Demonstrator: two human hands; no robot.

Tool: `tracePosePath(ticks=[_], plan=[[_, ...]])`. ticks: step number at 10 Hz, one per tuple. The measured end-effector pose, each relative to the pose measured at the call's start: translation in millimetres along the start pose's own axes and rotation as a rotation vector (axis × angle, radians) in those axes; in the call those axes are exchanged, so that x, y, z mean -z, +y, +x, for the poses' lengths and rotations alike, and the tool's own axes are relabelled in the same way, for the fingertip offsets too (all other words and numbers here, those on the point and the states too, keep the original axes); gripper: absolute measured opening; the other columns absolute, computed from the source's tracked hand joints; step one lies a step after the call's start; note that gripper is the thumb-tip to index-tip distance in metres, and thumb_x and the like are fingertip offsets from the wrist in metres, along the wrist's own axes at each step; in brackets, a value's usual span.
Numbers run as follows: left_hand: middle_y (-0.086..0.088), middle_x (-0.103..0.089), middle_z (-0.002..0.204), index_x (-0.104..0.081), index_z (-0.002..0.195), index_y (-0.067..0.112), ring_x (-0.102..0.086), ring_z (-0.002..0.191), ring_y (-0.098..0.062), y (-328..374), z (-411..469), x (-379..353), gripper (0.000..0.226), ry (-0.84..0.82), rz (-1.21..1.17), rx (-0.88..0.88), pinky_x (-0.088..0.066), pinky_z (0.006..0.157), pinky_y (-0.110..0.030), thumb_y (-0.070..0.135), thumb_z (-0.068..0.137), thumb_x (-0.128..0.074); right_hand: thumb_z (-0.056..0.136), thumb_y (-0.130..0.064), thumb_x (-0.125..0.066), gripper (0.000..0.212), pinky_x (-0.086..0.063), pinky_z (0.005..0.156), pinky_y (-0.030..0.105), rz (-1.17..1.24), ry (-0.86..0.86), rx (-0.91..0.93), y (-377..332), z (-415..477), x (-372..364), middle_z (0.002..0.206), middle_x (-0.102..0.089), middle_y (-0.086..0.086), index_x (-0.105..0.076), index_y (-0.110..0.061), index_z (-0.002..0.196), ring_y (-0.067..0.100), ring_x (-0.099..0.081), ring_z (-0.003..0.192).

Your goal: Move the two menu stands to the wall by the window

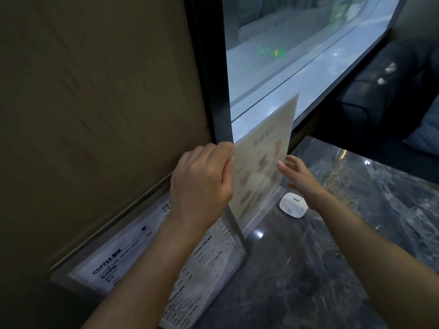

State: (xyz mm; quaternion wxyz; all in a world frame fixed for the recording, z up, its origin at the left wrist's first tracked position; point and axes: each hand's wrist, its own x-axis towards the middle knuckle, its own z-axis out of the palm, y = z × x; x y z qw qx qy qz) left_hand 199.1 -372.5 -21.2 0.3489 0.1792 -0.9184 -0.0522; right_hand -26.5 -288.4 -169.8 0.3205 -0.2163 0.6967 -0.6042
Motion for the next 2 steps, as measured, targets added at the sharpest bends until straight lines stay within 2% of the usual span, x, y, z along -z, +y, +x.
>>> tracePosePath(ticks=[1,2], plan=[[-0.01,-0.067,0.081,-0.062,0.099,0.006,-0.059,0.07,-0.026,1.0,-0.9,1.9,0.016,0.022,-0.005,-0.016,-0.045,0.063,-0.036,0.012,0.084,-0.058,0.082,-0.049,-0.056,0.058,-0.038,0.064,0.017,-0.049,0.007,0.017,-2.9,-5.8,1.4,0.111,-0.049,-0.015,-0.036,-0.025,0.131,-0.008,-0.049,0.089],[-0.011,-0.068,0.089,-0.062,0.102,0.006,-0.062,0.077,-0.028,6.0,-1.7,4.3,0.021,0.043,-0.001,-0.008,-0.047,0.068,-0.037,0.016,0.085,-0.057,0.081,-0.048,-0.059,0.069,-0.043,0.074,0.018,-0.197,0.043,0.046,-8.2,-15.0,3.3,0.122,-0.046,-0.009,-0.031,-0.02,0.137,0.001,-0.051,0.097]])
